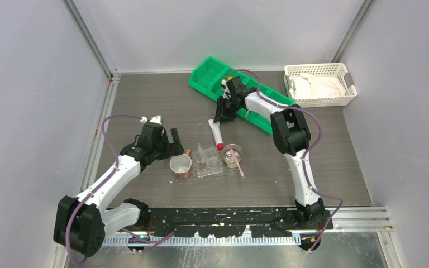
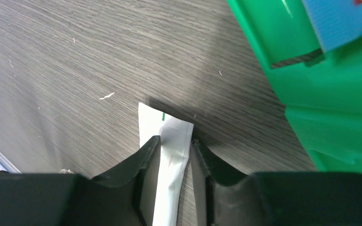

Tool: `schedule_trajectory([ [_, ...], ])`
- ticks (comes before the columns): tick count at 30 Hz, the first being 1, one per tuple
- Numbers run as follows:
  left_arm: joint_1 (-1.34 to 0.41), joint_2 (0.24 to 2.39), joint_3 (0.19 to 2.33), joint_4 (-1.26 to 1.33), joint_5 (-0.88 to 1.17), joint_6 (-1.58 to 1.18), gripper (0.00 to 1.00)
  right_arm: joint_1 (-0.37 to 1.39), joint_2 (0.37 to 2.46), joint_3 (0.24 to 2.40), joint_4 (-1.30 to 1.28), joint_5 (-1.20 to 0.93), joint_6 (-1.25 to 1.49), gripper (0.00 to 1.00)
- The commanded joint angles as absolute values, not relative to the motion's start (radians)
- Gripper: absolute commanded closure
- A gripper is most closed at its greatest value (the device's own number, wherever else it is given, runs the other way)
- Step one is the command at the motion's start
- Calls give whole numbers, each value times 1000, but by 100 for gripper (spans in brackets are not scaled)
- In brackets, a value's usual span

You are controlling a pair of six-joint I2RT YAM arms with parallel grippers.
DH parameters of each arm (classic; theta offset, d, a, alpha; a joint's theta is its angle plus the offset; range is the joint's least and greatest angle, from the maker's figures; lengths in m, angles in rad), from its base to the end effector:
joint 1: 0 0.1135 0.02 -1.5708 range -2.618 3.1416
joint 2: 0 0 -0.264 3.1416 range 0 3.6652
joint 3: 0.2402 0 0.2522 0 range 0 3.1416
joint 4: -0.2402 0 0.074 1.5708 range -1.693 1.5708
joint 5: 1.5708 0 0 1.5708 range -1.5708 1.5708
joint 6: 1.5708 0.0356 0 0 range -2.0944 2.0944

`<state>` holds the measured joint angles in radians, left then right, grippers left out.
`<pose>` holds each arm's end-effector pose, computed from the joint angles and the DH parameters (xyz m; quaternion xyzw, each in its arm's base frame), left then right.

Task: Prepare toiletry sets of a toothbrush and toothpaste on the tray

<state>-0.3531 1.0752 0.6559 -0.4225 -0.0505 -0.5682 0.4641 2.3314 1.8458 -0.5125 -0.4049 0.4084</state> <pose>0.2029 -0.0729 0.2191 -0.1092 0.9276 -0.1373 0.3297 0.4448 0.2383 0.1538 -0.0829 0.9377 0.2917 0.1693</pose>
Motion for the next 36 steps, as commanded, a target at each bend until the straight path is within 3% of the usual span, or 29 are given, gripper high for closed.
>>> schedule_trajectory([
  [1,-350,1077,657,-410,-46,-554,0,471,2355,1860,-515,-385,394,68],
  [10,-350,1082,653,-406,-46,-554,0,470,2318,1814,-439,-459,411,99],
  [25,-350,1074,648,-402,-39,-562,0,483,1977,1654,-329,-314,341,99],
  [36,-350,1062,647,-410,-46,-568,0,536,1752,1387,-9,-203,308,99],
])
